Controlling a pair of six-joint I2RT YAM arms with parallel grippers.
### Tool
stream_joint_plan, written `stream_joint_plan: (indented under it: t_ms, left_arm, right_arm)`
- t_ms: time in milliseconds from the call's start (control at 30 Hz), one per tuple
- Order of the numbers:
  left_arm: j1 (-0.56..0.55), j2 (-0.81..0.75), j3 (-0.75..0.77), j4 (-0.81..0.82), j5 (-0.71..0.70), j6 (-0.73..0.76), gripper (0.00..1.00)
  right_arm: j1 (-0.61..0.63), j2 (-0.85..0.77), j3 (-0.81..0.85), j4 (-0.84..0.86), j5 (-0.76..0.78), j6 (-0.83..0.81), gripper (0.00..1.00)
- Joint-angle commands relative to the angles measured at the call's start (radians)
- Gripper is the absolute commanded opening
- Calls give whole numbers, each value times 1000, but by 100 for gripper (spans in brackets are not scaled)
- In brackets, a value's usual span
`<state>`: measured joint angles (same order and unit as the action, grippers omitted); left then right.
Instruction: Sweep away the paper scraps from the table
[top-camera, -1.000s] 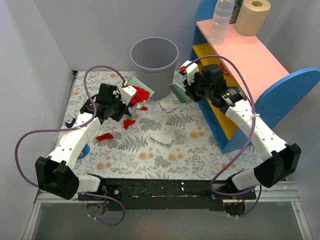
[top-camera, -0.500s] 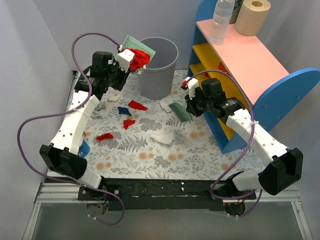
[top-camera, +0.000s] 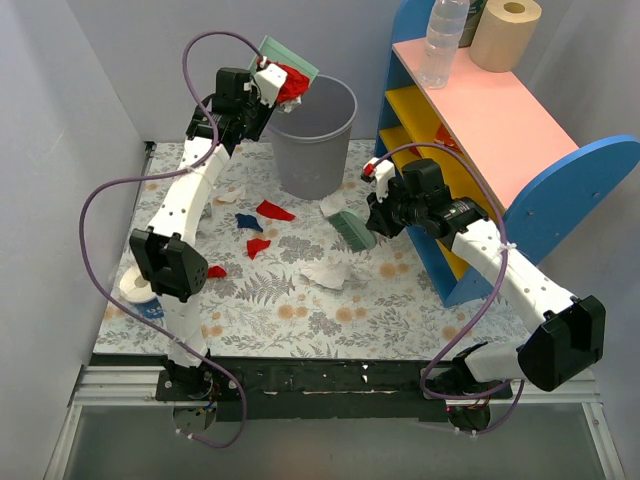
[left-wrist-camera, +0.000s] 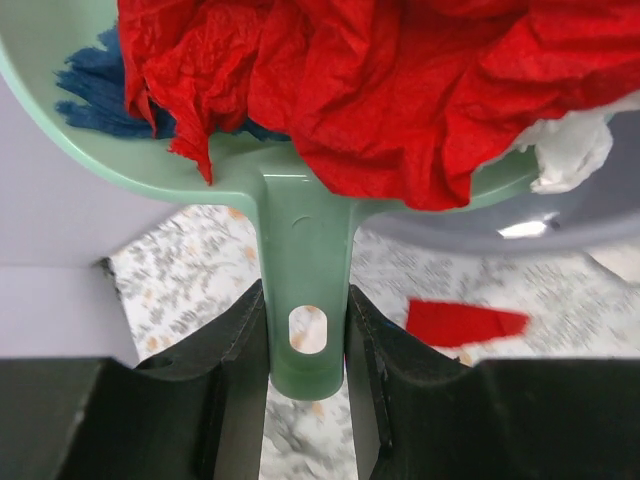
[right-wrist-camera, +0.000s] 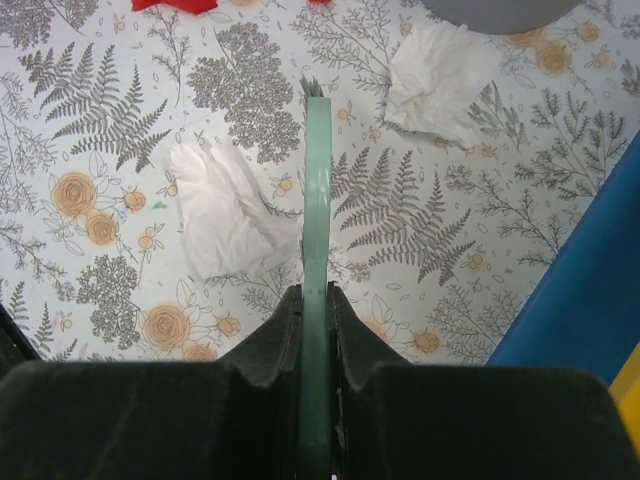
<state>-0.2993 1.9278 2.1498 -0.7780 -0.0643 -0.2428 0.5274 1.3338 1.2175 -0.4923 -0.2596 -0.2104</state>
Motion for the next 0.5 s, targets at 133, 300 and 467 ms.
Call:
stream_joint_plan:
  t_ms: [133, 300, 467]
  left_arm:
    - [0, 151, 237, 153, -164, 273, 0]
    - [2, 177, 202, 305, -213, 631, 0]
    - [3, 166, 122, 498, -220, 1024, 0]
  right_arm:
    - [-4, -24, -12, 46, -30, 11, 1]
    - [-4, -30, -13, 47, -26, 5, 1]
    - [-4, -35, -27, 51, -24, 0, 1]
